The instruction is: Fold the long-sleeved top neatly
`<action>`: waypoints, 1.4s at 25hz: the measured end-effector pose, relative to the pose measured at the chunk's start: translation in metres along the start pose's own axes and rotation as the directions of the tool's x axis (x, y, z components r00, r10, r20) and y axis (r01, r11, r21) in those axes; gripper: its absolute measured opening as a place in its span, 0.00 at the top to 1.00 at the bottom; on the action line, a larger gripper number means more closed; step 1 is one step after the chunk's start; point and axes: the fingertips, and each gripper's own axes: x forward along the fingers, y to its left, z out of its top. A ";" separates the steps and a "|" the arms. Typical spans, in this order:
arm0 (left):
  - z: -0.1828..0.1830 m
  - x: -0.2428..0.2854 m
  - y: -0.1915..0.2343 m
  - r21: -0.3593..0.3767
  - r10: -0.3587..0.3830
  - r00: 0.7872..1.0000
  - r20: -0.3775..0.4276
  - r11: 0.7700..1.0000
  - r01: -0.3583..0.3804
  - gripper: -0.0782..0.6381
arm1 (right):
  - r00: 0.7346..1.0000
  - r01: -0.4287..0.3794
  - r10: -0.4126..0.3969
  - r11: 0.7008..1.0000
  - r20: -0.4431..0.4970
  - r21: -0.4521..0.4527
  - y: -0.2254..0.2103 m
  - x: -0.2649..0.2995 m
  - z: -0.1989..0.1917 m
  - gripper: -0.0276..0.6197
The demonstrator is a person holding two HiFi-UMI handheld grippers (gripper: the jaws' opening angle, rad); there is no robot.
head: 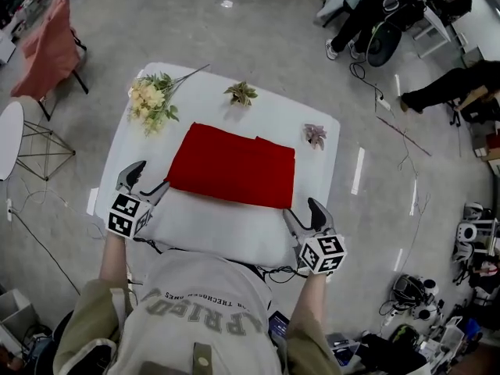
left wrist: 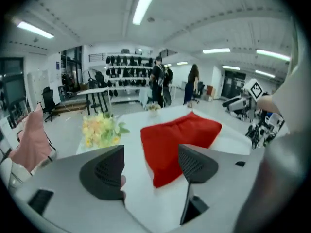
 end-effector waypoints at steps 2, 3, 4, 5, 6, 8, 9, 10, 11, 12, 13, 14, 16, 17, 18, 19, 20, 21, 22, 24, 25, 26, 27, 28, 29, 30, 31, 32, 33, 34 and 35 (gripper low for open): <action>0.044 -0.011 -0.009 -0.027 0.016 0.990 0.138 1.000 -0.013 0.43 | 0.969 0.023 -0.029 0.999 0.244 0.029 0.013 -0.013 0.053 0.46; 0.065 -0.015 -0.015 -0.027 0.024 0.980 0.198 0.999 -0.019 0.43 | 0.934 0.028 -0.043 0.998 0.354 0.047 0.021 -0.019 0.077 0.46; 0.085 -0.018 -0.022 -0.024 0.028 0.967 0.254 0.999 -0.023 0.43 | 0.893 0.029 -0.056 0.997 0.446 0.067 0.029 -0.025 0.098 0.46; 0.103 -0.022 -0.030 -0.024 0.031 0.951 0.307 0.999 -0.025 0.43 | 0.854 0.026 -0.066 0.996 0.515 0.086 0.037 -0.029 0.115 0.46; 0.120 -0.025 -0.038 -0.027 0.035 0.934 0.354 0.999 -0.027 0.43 | 0.824 0.022 -0.075 0.995 0.561 0.101 0.046 -0.031 0.129 0.46; 0.142 -0.032 -0.052 -0.041 0.050 0.903 0.427 0.998 -0.036 0.48 | 0.800 0.032 -0.085 0.994 0.595 0.100 0.062 -0.029 0.142 0.47; 0.148 -0.035 -0.057 -0.051 0.064 0.889 0.453 0.998 -0.046 0.55 | 0.801 0.053 -0.091 0.995 0.592 0.081 0.070 -0.026 0.144 0.48; 0.152 -0.037 -0.062 -0.065 0.080 0.878 0.473 0.996 -0.056 0.63 | 0.804 0.083 -0.100 0.995 0.586 0.056 0.078 -0.023 0.144 0.52; 0.154 -0.039 -0.066 -0.080 0.095 0.868 0.487 0.995 -0.064 0.70 | 0.808 0.114 -0.112 0.993 0.579 0.033 0.085 -0.022 0.144 0.59; 0.155 -0.041 -0.070 -0.093 0.110 0.861 0.496 0.993 -0.073 0.75 | 0.809 0.142 -0.125 0.990 0.575 0.016 0.090 -0.022 0.144 0.67; 0.155 -0.043 -0.073 -0.103 0.124 0.856 0.502 0.991 -0.083 0.80 | 0.808 0.168 -0.140 0.986 0.573 0.005 0.095 -0.023 0.144 0.71; 0.154 -0.046 -0.076 -0.107 0.136 0.851 0.508 0.990 -0.094 0.83 | 0.806 0.193 -0.155 0.981 0.572 -0.006 0.099 -0.024 0.144 0.77; 0.155 -0.052 -0.081 -0.109 0.156 0.834 0.529 0.987 -0.115 0.86 | 0.798 0.242 -0.180 0.970 0.575 -0.032 0.106 -0.028 0.144 0.87; 0.157 -0.057 -0.083 -0.109 0.160 0.820 0.550 0.987 -0.120 0.87 | 0.794 0.262 -0.189 0.964 0.578 -0.045 0.108 -0.030 0.145 0.93; 0.162 -0.062 -0.086 -0.107 0.158 0.802 0.576 0.987 -0.118 0.87 | 0.790 0.276 -0.194 0.960 0.582 -0.055 0.111 -0.032 0.146 0.94; 0.168 -0.066 -0.090 -0.105 0.153 0.783 0.603 0.988 -0.112 0.87 | 0.786 0.286 -0.196 0.956 0.586 -0.064 0.113 -0.035 0.146 0.95; 0.173 -0.070 -0.093 -0.101 0.146 0.769 0.622 0.989 -0.106 0.87 | 0.783 0.292 -0.195 0.954 0.591 -0.073 0.116 -0.037 0.146 0.95; 0.174 -0.072 -0.095 -0.097 0.140 0.764 0.630 0.990 -0.102 0.87 | 0.780 0.296 -0.192 0.952 0.596 -0.080 0.118 -0.038 0.146 0.95; 0.173 -0.072 -0.098 -0.092 0.136 0.765 0.630 0.991 -0.100 0.87 | 0.777 0.295 -0.188 0.952 0.600 -0.085 0.121 -0.039 0.146 0.95; 0.172 -0.074 -0.102 -0.085 0.128 0.764 0.632 0.992 -0.096 0.87 | 0.773 0.287 -0.175 0.954 0.610 -0.090 0.126 -0.042 0.148 0.95; 0.175 -0.077 -0.105 -0.084 0.123 0.756 0.643 0.992 -0.090 0.87 | 0.770 0.280 -0.167 0.956 0.616 -0.091 0.128 -0.044 0.149 0.95; 0.177 -0.079 -0.107 -0.083 0.119 0.748 0.653 0.993 -0.085 0.87 | 0.767 0.273 -0.157 0.957 0.622 -0.096 0.131 -0.046 0.151 0.95; 0.179 -0.081 -0.110 -0.081 0.115 0.743 0.659 0.993 -0.082 0.87 | 0.766 0.271 -0.148 0.957 0.626 -0.105 0.134 -0.048 0.153 0.95; 0.180 -0.083 -0.112 -0.078 0.112 0.741 0.662 0.994 -0.080 0.87 | 0.767 0.277 -0.144 0.953 0.625 -0.120 0.137 -0.048 0.154 0.95; 0.180 -0.083 -0.113 -0.073 0.108 0.740 0.664 0.994 -0.079 0.87 | 0.773 0.292 -0.147 0.946 0.617 -0.141 0.139 -0.047 0.153 0.95; 0.180 -0.084 -0.114 -0.068 0.104 0.740 0.664 0.995 -0.079 0.87 | 0.784 0.311 -0.155 0.936 0.601 -0.164 0.140 -0.043 0.151 0.95; 0.179 -0.083 -0.115 -0.062 0.100 0.741 0.664 0.995 -0.079 0.88 | 0.795 0.328 -0.168 0.927 0.584 -0.181 0.140 -0.039 0.147 0.95; 0.178 -0.083 -0.116 -0.056 0.096 0.742 0.664 0.995 -0.079 0.87 | 0.802 0.338 -0.179 0.922 0.570 -0.187 0.140 -0.036 0.143 0.95; 0.177 -0.083 -0.117 -0.050 0.092 0.744 0.662 0.996 -0.079 0.87 | 0.805 0.342 -0.187 0.922 0.564 -0.183 0.140 -0.035 0.140 0.96; 0.177 -0.083 -0.119 -0.045 0.089 0.744 0.662 0.996 -0.079 0.87 | 0.803 0.344 -0.189 0.921 0.566 -0.181 0.141 -0.036 0.140 0.96; 0.176 -0.084 -0.119 -0.044 0.087 0.744 0.662 0.996 -0.078 0.87 | 0.799 0.347 -0.186 0.919 0.572 -0.186 0.142 -0.039 0.141 0.96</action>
